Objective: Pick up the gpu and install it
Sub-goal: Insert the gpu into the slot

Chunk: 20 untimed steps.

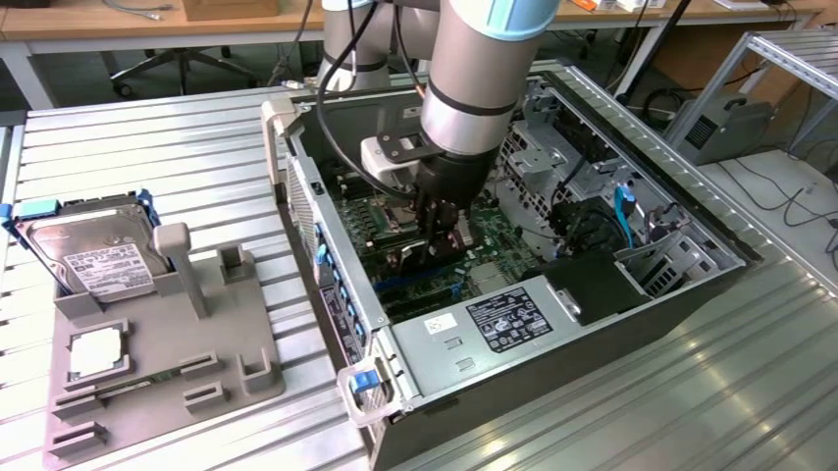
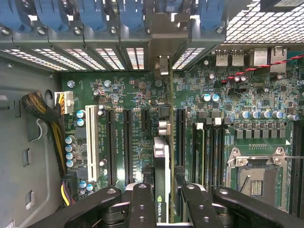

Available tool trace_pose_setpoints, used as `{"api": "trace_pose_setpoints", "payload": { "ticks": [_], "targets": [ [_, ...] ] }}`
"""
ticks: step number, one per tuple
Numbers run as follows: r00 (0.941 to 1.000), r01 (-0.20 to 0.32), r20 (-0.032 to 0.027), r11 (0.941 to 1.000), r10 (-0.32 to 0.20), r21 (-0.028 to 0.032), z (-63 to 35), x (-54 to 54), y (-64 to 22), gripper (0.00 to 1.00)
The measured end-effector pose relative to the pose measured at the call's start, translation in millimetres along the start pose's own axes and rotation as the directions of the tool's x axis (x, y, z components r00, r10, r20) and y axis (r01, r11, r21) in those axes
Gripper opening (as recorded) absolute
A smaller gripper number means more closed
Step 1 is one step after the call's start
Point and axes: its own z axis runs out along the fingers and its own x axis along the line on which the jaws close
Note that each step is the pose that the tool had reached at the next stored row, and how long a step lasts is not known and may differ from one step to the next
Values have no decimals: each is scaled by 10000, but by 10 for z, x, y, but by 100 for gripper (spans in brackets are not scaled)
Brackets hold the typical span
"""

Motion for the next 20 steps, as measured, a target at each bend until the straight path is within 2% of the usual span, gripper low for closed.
{"api": "trace_pose_setpoints", "payload": {
  "ticks": [20],
  "targets": [
    [10000, -11, 0, 10000, 11, 0, 48, 1, 0, 27]
  ]
}}
